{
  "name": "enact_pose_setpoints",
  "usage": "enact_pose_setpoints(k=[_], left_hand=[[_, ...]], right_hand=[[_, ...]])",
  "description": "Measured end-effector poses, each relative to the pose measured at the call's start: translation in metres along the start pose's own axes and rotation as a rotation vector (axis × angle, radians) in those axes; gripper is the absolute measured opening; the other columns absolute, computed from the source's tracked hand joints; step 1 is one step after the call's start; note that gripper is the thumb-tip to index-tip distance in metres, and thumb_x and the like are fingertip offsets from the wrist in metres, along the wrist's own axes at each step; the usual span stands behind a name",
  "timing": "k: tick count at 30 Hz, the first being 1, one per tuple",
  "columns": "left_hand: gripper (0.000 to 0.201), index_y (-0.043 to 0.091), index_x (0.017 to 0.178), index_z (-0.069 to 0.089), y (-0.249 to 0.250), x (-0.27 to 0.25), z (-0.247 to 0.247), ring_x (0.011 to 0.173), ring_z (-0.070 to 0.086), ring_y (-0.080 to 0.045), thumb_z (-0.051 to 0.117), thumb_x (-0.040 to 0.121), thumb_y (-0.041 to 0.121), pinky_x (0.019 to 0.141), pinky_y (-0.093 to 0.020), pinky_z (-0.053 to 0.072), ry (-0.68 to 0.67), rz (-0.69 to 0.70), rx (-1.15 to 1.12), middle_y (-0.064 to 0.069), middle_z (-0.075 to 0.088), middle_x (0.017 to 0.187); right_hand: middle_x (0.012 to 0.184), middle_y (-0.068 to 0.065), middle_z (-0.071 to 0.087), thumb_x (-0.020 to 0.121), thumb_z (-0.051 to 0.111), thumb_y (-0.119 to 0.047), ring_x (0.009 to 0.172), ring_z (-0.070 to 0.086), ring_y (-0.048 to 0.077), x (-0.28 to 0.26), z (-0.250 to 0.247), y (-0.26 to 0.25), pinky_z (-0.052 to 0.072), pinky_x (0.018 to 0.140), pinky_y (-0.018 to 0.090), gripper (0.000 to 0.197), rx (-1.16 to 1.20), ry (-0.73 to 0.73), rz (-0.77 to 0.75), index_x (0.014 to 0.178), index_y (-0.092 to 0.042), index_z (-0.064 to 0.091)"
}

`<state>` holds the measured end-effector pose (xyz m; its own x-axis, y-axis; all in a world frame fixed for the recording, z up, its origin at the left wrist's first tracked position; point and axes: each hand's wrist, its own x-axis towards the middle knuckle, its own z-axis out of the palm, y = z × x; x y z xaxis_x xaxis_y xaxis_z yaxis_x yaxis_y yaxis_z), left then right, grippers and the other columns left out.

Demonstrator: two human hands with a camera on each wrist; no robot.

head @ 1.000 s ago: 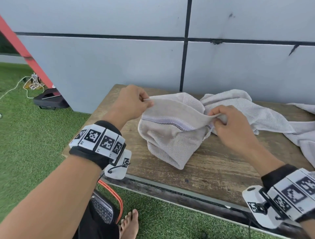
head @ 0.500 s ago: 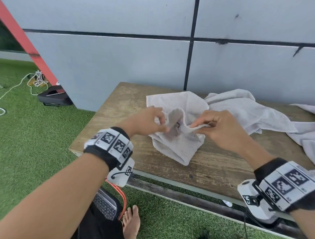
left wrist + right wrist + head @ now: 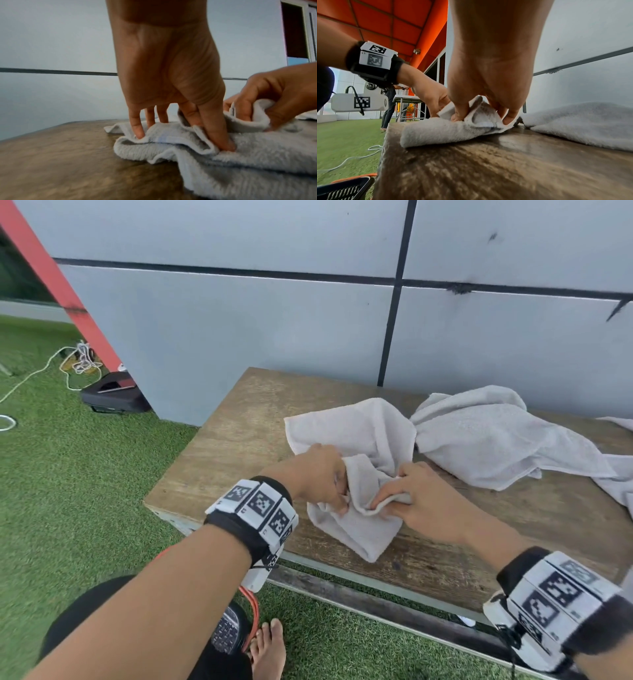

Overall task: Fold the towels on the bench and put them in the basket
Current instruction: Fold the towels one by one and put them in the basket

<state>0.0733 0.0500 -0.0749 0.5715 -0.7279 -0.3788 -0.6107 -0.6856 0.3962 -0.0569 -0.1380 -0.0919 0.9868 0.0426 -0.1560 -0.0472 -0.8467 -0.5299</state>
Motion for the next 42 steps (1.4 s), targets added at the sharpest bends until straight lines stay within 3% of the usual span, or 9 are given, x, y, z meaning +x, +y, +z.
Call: enact_pose_setpoints(k=[5,9,13,17,25,29,33,38,42], left_hand=[[0.024,0.016,0.084,0.072,-0.005,0.004,0.0,0.111,0.052,-0.017,0.086,0.073,0.032,0.086,-0.036,0.05,0.054,0.041,-0.015,0.009,0.052,0.131],[0.023,0.02,0.072,0.063,-0.005,0.003,0.003,0.07,0.064,-0.016,0.085,0.075,0.026,0.054,-0.025,0.048,0.022,-0.003,-0.001,-0.004,0.07,0.087],[0.012,0.004,0.075,0.072,-0.003,0.01,-0.036,0.067,0.064,-0.025,0.079,0.075,0.014,0.06,-0.03,0.052,0.192,0.004,0.019,-0.009,0.073,0.078],[0.014,0.011,0.066,0.065,-0.003,0.044,-0.113,0.069,0.059,-0.024,0.075,0.074,0.016,0.066,-0.033,0.053,0.536,0.0,0.022,-0.006,0.067,0.081],[0.009,0.012,0.094,0.062,-0.007,0.091,-0.225,0.101,0.058,-0.033,0.06,0.093,0.021,0.079,-0.04,0.046,0.893,-0.124,0.123,-0.012,0.056,0.116],[0.01,0.012,0.101,0.056,-0.024,0.092,-0.246,0.083,0.065,-0.035,0.052,0.093,0.017,0.065,-0.039,0.051,0.981,-0.245,-0.104,-0.017,0.06,0.11],[0.017,0.003,0.093,0.049,-0.011,0.088,-0.249,0.055,0.065,-0.036,0.042,0.101,0.016,0.059,-0.054,0.061,0.814,-0.341,-0.537,-0.025,0.069,0.092],[0.027,-0.011,0.103,0.048,0.019,0.099,-0.258,0.08,0.07,-0.047,0.03,0.106,0.009,0.058,-0.048,0.062,0.748,-0.232,-1.127,-0.039,0.063,0.105],[0.015,0.014,0.09,0.042,0.025,0.107,-0.272,0.07,0.065,-0.026,0.042,0.102,0.023,0.066,-0.041,0.06,0.966,-0.052,-1.06,-0.017,0.062,0.102]], right_hand=[[0.131,-0.008,0.046,0.091,0.071,-0.029,0.125,0.034,0.016,0.008,0.007,0.002,0.029,0.108,0.033,0.025,0.045,0.004,-0.025,0.085,-0.054,0.068],[0.1,-0.008,0.058,0.089,0.074,-0.023,0.092,0.055,0.01,0.013,-0.001,-0.007,0.045,0.082,0.026,0.023,0.047,-0.002,-0.053,0.087,-0.045,0.078],[0.089,-0.016,0.057,0.087,0.073,-0.009,0.081,0.053,0.002,0.044,-0.043,-0.019,0.036,0.072,0.008,0.029,-0.046,0.061,-0.123,0.09,-0.037,0.081],[0.096,-0.004,0.059,0.088,0.071,-0.008,0.09,0.055,0.017,0.099,-0.115,-0.025,0.034,0.079,0.022,0.026,-0.109,0.307,-0.148,0.095,-0.03,0.082],[0.098,0.014,0.075,0.087,0.073,-0.01,0.096,0.066,0.034,0.173,-0.223,-0.018,0.053,0.085,0.041,0.014,-0.231,0.534,-0.056,0.097,-0.012,0.082],[0.075,0.019,0.069,0.081,0.064,-0.009,0.079,0.063,0.039,0.181,-0.248,0.007,0.05,0.068,0.043,0.014,-0.231,0.69,-0.016,0.076,-0.007,0.076],[0.053,0.005,0.038,0.092,0.068,-0.028,0.063,0.044,0.029,0.177,-0.256,0.02,0.028,0.059,0.034,0.053,-0.219,0.733,0.045,0.05,-0.019,0.038],[0.066,0.013,0.06,0.096,0.059,-0.042,0.072,0.064,0.035,0.17,-0.267,0.012,0.052,0.069,0.038,0.05,-0.145,0.679,0.199,0.055,-0.017,0.047],[0.07,0.022,0.069,0.092,0.061,-0.028,0.064,0.073,0.035,0.16,-0.283,0.007,0.063,0.066,0.051,0.032,0.109,0.781,0.172,0.067,-0.009,0.064]])
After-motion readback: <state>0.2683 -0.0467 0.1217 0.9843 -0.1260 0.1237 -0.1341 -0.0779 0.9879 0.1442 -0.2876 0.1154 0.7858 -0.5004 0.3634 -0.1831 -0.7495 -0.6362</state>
